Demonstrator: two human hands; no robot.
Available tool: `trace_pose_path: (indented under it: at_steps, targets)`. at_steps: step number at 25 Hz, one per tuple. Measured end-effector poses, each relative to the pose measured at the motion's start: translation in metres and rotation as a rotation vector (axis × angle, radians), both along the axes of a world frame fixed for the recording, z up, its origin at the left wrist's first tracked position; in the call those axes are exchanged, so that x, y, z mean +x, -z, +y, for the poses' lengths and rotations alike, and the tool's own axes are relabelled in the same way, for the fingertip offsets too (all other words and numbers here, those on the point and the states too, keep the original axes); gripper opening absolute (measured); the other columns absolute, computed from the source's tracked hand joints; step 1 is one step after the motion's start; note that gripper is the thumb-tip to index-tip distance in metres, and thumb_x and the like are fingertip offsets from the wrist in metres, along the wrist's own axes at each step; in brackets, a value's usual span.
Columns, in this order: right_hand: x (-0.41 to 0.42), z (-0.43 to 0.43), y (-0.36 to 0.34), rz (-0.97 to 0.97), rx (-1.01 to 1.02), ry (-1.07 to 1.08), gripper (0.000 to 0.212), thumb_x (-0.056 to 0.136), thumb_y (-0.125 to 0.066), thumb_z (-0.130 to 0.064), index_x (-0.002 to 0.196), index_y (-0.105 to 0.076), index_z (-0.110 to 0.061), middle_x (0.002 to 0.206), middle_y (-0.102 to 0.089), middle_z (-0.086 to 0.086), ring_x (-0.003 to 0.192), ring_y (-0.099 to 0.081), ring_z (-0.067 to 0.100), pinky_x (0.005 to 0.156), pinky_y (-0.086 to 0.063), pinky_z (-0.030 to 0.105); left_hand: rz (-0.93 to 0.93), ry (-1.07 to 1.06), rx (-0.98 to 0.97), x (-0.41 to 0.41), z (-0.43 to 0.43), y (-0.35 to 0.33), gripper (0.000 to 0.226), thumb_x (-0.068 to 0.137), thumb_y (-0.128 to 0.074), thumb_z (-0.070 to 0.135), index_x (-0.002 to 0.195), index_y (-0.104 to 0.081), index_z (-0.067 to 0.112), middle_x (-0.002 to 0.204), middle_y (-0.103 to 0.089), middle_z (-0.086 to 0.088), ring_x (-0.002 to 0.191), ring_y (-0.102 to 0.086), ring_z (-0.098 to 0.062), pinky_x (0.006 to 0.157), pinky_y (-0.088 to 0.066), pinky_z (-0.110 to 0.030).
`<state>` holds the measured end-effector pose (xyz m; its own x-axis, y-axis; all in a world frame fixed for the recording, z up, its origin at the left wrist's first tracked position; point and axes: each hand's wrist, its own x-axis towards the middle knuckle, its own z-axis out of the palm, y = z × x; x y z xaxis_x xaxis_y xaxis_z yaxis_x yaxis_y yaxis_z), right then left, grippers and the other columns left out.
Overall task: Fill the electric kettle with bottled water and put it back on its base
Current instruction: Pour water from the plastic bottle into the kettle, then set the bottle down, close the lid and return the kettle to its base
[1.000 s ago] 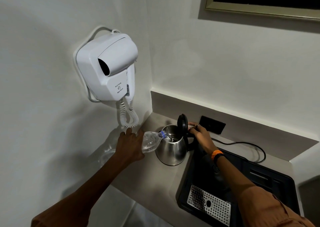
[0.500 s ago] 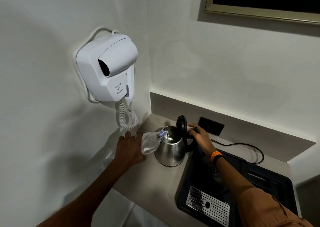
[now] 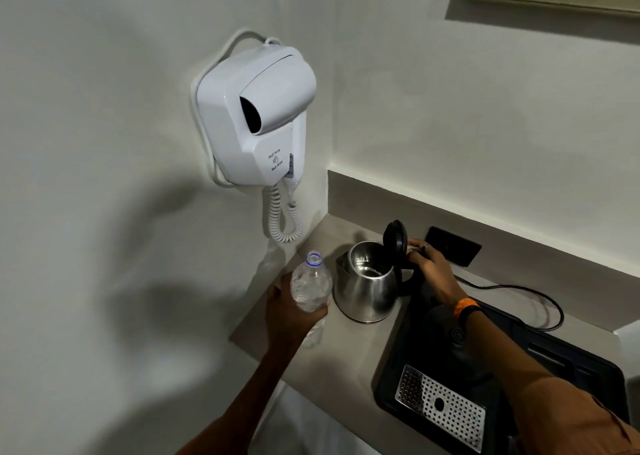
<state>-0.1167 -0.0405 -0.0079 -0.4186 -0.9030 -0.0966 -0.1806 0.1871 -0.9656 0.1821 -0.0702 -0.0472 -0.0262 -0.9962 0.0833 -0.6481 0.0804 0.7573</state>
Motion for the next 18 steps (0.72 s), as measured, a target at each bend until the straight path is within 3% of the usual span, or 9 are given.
trace_pose_path:
  at_steps: [2,5,8,10,13,15,18]
  targets:
    - [0.002,0.001,-0.003,0.0,0.003,-0.005,0.031,0.101,-0.052,-0.01,0.129,-0.064,-0.006,0.122,-0.068,0.007,0.1,-0.065,0.003,0.079,-0.047,0.011,0.089,-0.023,0.015,-0.002,0.006,0.002,0.09,0.044,-0.091,0.051,0.12,-0.046,0.032,0.103,-0.059,-0.003,0.093,-0.062,-0.027,0.08,-0.049,-0.032]
    - [0.004,0.001,-0.003,-0.015,-0.003,0.016,0.03,0.101,-0.052,-0.009,0.127,-0.065,-0.006,0.119,-0.07,0.007,0.099,-0.066,0.004,0.081,-0.047,0.016,0.189,-0.01,0.045,0.001,0.011,0.008,0.096,0.041,-0.095,0.046,0.123,-0.047,0.03,0.116,-0.063,0.0,0.108,-0.061,-0.026,0.09,-0.053,-0.042]
    - [0.006,0.003,-0.006,-0.016,0.002,0.019,0.029,0.101,-0.051,-0.009,0.126,-0.066,-0.007,0.111,-0.07,0.0,0.095,-0.065,-0.001,0.077,-0.049,0.012,0.221,0.067,0.021,0.011,0.012,0.009,0.098,0.043,-0.093,0.056,0.124,-0.047,0.028,0.122,-0.059,-0.001,0.114,-0.056,-0.026,0.095,-0.05,-0.044]
    - [0.006,0.003,-0.006,-0.02,0.003,0.018,0.028,0.101,-0.051,-0.01,0.125,-0.066,-0.009,0.11,-0.069,-0.002,0.094,-0.065,-0.003,0.074,-0.05,0.009,0.32,0.123,-0.069,0.02,0.014,-0.001,0.081,0.063,-0.077,0.069,0.125,-0.046,0.028,0.126,-0.054,-0.004,0.118,-0.053,-0.027,0.101,-0.045,-0.047]
    - [0.007,0.004,-0.005,-0.032,-0.01,0.016,0.028,0.101,-0.052,-0.009,0.124,-0.066,-0.009,0.11,-0.07,-0.001,0.1,-0.066,0.006,0.079,-0.049,0.015,0.52,0.119,-0.243,0.025,0.018,-0.045,0.061,0.088,-0.054,0.067,0.124,-0.049,0.018,0.122,-0.054,-0.009,0.11,-0.054,-0.03,0.099,-0.043,-0.04]
    - [0.008,0.004,-0.005,-0.04,-0.015,0.02,0.027,0.1,-0.052,-0.01,0.124,-0.066,-0.01,0.111,-0.07,0.001,0.101,-0.066,0.007,0.082,-0.047,0.017,0.454,0.163,-0.361,0.018,0.01,-0.079,0.052,0.092,-0.056,0.055,0.116,-0.054,0.009,0.112,-0.058,-0.007,0.104,-0.056,-0.026,0.093,-0.043,-0.032]
    - [0.009,0.005,-0.009,-0.032,-0.008,0.015,0.024,0.101,-0.051,-0.01,0.12,-0.065,-0.015,0.11,-0.069,0.0,0.098,-0.065,0.004,0.08,-0.046,0.016,0.086,0.335,-0.487,-0.003,-0.011,-0.104,0.034,0.093,-0.059,0.039,0.116,-0.059,0.013,0.1,-0.061,0.002,0.099,-0.053,-0.011,0.078,-0.048,-0.019]
